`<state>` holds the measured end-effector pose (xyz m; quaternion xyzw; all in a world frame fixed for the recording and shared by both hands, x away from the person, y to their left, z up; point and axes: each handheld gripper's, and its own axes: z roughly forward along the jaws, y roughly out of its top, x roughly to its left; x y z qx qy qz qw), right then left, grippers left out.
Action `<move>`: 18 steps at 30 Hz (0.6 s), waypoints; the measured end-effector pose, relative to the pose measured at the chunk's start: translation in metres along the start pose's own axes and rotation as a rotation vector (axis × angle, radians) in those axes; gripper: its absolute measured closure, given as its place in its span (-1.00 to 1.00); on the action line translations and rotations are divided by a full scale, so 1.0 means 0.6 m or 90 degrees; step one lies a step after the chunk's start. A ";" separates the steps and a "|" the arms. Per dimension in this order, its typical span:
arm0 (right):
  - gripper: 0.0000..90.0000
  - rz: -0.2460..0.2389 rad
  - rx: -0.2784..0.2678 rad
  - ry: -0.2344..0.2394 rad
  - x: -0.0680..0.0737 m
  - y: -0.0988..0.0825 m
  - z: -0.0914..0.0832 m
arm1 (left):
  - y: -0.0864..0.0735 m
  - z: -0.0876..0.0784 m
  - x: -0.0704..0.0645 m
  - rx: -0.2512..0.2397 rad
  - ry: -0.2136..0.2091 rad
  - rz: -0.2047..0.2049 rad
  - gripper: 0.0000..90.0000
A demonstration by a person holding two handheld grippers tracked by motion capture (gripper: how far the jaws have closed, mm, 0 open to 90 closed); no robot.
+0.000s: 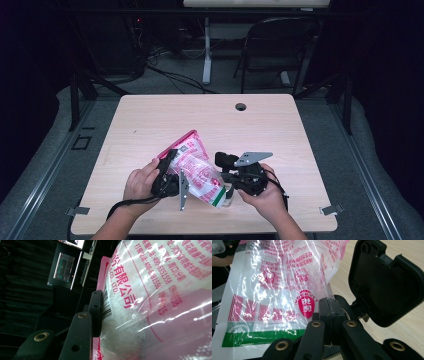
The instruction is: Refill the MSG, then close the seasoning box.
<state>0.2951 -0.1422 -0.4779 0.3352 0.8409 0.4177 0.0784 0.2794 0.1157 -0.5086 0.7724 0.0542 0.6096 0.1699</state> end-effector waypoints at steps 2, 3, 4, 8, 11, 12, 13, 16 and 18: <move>1.00 0.000 -0.001 0.000 0.001 0.001 0.000 | 0.000 0.000 0.001 -0.001 0.002 0.002 0.55; 1.00 0.000 -0.001 0.001 0.001 0.001 0.000 | 0.000 0.000 0.001 0.002 -0.001 0.000 0.55; 1.00 0.001 -0.002 0.002 0.001 0.001 0.000 | 0.000 0.000 0.001 0.002 -0.001 -0.001 0.55; 1.00 -0.002 -0.001 0.001 0.002 0.001 -0.001 | 0.001 0.000 0.002 0.001 0.000 0.003 0.55; 1.00 -0.001 -0.001 0.002 0.000 0.001 -0.001 | 0.001 0.000 0.002 0.002 0.000 0.006 0.55; 1.00 -0.002 0.000 0.001 0.000 0.001 -0.001 | 0.001 0.000 0.001 0.002 -0.001 0.004 0.56; 1.00 -0.003 0.001 0.000 0.001 0.000 -0.001 | 0.002 0.000 0.002 0.000 0.002 0.009 0.55; 1.00 -0.002 0.000 0.002 0.000 0.000 -0.001 | 0.002 0.000 0.003 -0.001 0.002 0.008 0.56; 1.00 0.000 -0.002 0.002 0.000 0.000 -0.001 | 0.003 0.001 0.003 -0.001 0.002 0.009 0.56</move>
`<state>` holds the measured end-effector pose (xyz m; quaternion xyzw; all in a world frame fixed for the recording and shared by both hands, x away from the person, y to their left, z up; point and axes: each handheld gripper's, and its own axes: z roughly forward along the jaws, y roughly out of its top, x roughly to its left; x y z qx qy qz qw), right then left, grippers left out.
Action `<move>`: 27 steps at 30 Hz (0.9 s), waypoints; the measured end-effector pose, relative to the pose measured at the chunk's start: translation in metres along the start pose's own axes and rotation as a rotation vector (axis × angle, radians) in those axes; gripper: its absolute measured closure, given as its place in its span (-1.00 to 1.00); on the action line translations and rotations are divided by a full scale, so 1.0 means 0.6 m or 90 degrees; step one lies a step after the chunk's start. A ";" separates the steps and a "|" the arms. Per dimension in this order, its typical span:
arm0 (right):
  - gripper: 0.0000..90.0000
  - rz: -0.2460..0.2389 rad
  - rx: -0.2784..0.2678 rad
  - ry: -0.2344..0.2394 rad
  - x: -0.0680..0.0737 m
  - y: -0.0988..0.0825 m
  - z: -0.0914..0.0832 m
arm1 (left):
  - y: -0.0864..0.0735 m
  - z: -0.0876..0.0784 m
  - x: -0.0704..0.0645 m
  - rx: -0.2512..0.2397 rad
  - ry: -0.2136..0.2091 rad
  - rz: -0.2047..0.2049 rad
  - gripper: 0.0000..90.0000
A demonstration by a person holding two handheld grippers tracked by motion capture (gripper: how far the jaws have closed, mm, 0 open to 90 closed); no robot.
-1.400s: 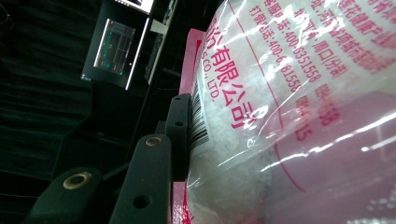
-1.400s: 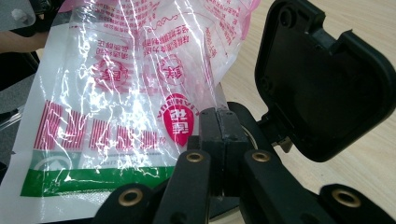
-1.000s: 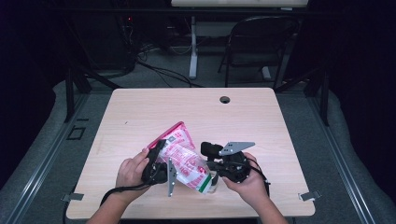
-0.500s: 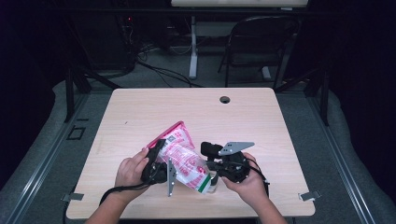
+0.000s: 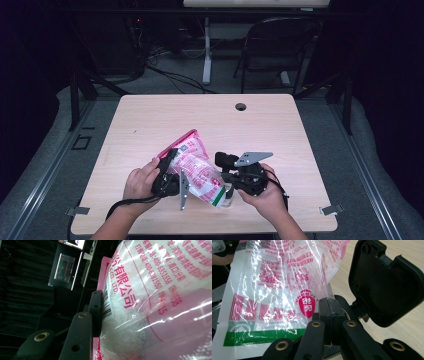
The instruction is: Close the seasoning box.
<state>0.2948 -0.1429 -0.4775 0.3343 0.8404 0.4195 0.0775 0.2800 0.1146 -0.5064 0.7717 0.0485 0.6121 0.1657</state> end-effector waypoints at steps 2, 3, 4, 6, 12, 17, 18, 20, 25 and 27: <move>1.00 -0.002 0.002 0.001 0.000 0.000 0.000 | 0.000 0.000 0.000 -0.001 0.000 0.001 0.56; 1.00 0.001 -0.002 0.002 0.000 -0.001 0.000 | 0.001 0.000 0.000 -0.001 0.001 0.002 0.56; 1.00 -0.001 0.000 0.001 -0.001 -0.001 0.000 | 0.001 -0.001 0.000 0.000 0.001 0.003 0.56; 1.00 -0.001 0.001 0.000 -0.001 -0.001 0.000 | 0.001 -0.001 0.000 0.000 0.002 0.003 0.56; 1.00 0.002 0.001 -0.001 0.000 -0.002 -0.001 | 0.003 -0.001 0.001 -0.003 0.005 0.005 0.56; 1.00 0.003 0.000 -0.001 0.000 -0.003 -0.001 | 0.005 -0.002 0.003 -0.002 0.005 0.009 0.56; 1.00 0.001 0.000 -0.002 0.000 -0.003 -0.001 | 0.005 -0.002 0.003 -0.002 0.005 0.009 0.56; 1.00 0.001 -0.002 -0.002 0.000 -0.004 -0.001 | 0.005 -0.003 0.003 -0.004 0.006 0.009 0.56; 1.00 0.003 -0.004 -0.001 -0.001 -0.006 -0.001 | 0.006 -0.003 0.003 -0.003 0.006 0.011 0.56; 1.00 0.003 -0.003 -0.001 -0.001 -0.006 -0.001 | 0.007 -0.004 0.003 -0.002 0.004 0.010 0.56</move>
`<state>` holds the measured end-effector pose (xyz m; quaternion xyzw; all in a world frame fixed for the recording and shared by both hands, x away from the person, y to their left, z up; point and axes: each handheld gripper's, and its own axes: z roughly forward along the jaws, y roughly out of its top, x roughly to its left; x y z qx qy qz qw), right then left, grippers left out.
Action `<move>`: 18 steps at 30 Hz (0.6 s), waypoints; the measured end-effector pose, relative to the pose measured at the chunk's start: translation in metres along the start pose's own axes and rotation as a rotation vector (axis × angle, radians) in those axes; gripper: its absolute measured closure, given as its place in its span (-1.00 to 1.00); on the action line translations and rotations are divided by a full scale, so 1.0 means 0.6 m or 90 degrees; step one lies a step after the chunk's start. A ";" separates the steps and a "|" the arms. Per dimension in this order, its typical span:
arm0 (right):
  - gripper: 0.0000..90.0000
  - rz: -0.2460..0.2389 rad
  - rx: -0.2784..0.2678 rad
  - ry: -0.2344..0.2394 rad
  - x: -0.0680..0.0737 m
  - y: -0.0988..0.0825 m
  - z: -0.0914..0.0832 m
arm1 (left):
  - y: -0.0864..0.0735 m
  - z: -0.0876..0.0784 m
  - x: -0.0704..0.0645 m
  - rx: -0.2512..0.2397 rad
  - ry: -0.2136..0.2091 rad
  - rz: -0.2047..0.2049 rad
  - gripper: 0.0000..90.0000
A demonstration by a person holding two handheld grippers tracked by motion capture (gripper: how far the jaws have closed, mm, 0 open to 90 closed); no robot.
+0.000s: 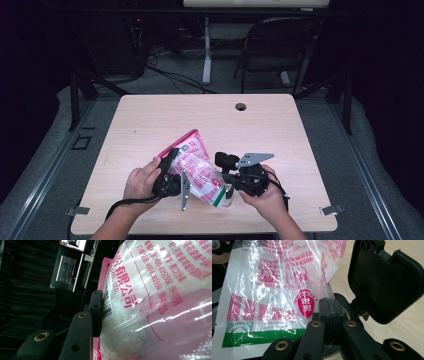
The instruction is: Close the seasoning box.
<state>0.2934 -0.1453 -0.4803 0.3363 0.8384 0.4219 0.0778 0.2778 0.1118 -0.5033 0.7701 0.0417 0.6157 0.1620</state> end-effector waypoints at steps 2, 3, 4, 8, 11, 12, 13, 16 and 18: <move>1.00 0.000 0.000 0.000 -0.001 0.000 0.000 | 0.001 0.000 0.001 -0.002 0.002 0.004 0.56; 1.00 0.002 -0.002 0.000 -0.001 -0.001 0.000 | 0.001 0.000 0.001 -0.003 0.002 0.003 0.56; 1.00 0.003 -0.003 0.001 -0.001 -0.001 0.000 | 0.002 0.000 0.001 -0.003 0.001 0.003 0.56; 1.00 0.005 -0.006 0.002 -0.002 -0.003 0.000 | 0.004 0.000 0.002 -0.005 0.003 0.006 0.56; 1.00 0.005 -0.003 0.001 -0.002 -0.004 -0.002 | 0.005 0.000 0.002 -0.005 0.003 0.008 0.56; 1.00 0.005 -0.003 0.001 -0.002 -0.004 -0.002 | 0.006 0.000 0.002 -0.004 0.002 0.008 0.56; 1.00 0.005 -0.004 0.001 -0.003 -0.005 -0.001 | 0.006 -0.001 0.002 -0.004 0.002 0.009 0.56; 1.00 0.006 -0.004 0.002 -0.003 -0.005 -0.001 | 0.007 -0.001 0.003 -0.005 0.003 0.010 0.56; 1.00 0.007 -0.004 0.000 -0.003 -0.006 0.000 | 0.008 -0.001 0.003 -0.005 0.004 0.010 0.56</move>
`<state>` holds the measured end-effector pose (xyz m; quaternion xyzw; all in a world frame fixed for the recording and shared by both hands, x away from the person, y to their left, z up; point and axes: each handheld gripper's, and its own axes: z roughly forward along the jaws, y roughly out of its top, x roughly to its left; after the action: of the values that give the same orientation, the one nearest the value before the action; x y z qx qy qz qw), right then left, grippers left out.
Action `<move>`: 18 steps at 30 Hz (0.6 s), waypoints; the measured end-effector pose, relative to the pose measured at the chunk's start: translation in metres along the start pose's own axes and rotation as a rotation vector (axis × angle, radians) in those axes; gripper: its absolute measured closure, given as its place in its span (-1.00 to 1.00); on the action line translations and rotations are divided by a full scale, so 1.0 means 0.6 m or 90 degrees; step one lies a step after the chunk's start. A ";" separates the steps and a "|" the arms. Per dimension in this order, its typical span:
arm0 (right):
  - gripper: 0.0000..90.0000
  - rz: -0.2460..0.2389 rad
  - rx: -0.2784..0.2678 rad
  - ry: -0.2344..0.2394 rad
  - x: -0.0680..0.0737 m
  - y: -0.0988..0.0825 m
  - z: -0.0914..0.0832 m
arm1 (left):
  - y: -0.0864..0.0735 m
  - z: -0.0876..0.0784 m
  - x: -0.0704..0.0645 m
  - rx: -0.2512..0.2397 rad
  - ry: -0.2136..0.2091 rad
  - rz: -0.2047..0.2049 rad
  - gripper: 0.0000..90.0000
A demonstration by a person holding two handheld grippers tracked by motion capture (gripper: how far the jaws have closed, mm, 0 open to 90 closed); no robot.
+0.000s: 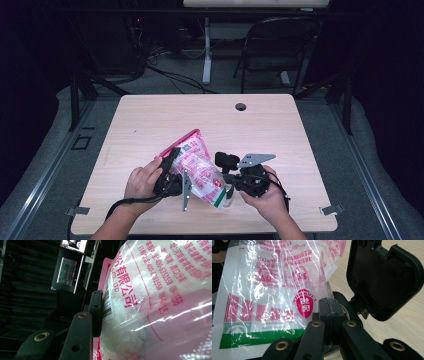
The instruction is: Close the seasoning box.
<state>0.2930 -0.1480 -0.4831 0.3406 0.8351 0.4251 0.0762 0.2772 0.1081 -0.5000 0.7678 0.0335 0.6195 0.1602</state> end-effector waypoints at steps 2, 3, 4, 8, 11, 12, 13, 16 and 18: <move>1.00 0.000 0.001 0.000 0.000 0.000 0.000 | 0.000 0.000 0.000 -0.003 0.002 0.000 0.56; 1.00 0.001 0.001 0.001 0.000 0.000 0.001 | 0.000 0.000 0.000 -0.002 0.002 0.000 0.56; 1.00 0.001 0.001 0.001 0.000 0.000 0.001 | 0.000 0.000 0.000 -0.002 0.003 0.002 0.56; 1.00 0.002 -0.001 0.001 0.000 -0.001 0.002 | 0.001 -0.001 0.000 0.000 0.004 0.008 0.56; 1.00 0.003 0.000 0.000 -0.001 -0.002 0.002 | 0.002 -0.001 0.001 0.000 0.004 0.011 0.56; 1.00 0.003 0.000 0.000 -0.001 -0.002 0.002 | 0.002 -0.001 0.001 -0.001 0.004 0.011 0.56; 1.00 0.004 -0.002 0.001 -0.001 -0.002 0.002 | 0.002 -0.001 0.002 -0.001 0.004 0.012 0.56; 1.00 0.003 0.000 0.000 -0.001 -0.002 0.001 | 0.003 -0.002 0.003 0.000 0.005 0.015 0.56; 1.00 0.004 -0.001 0.000 -0.001 -0.002 0.002 | 0.003 -0.002 0.003 0.002 0.003 0.012 0.56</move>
<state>0.2934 -0.1480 -0.4847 0.3430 0.8337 0.4261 0.0752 0.2762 0.1070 -0.4974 0.7670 0.0272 0.6226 0.1530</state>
